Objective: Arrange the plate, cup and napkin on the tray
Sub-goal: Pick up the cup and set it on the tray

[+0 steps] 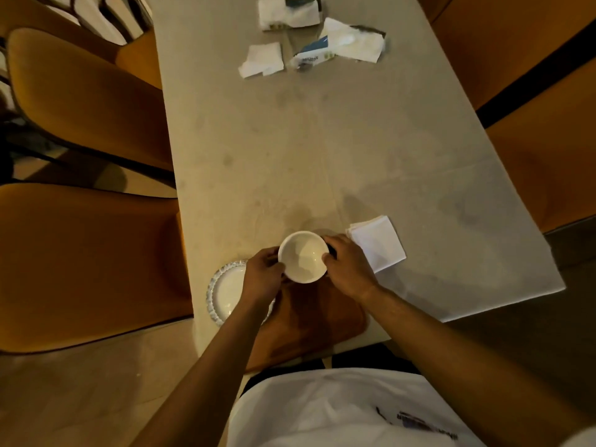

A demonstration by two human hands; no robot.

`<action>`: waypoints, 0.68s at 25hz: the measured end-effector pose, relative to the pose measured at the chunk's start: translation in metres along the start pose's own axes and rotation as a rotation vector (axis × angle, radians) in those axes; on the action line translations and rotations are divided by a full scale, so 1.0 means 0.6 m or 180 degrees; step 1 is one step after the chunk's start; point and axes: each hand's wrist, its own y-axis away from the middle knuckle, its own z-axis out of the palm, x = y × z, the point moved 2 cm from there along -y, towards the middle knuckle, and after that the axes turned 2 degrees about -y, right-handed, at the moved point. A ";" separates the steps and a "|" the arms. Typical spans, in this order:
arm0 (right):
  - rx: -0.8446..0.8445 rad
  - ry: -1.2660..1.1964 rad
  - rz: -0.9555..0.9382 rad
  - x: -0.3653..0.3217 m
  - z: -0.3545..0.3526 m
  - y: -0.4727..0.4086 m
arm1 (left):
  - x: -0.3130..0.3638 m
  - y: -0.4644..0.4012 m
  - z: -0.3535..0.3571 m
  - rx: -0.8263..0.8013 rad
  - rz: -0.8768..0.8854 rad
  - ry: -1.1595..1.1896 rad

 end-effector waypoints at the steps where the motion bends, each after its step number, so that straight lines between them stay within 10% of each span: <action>1: -0.0027 0.0001 0.0005 0.003 -0.001 0.001 | -0.006 0.002 0.002 0.0003 0.0040 -0.0070; 17: 0.0056 0.0075 0.0195 0.023 -0.024 -0.009 | -0.005 -0.007 0.030 -0.0152 -0.0039 -0.0034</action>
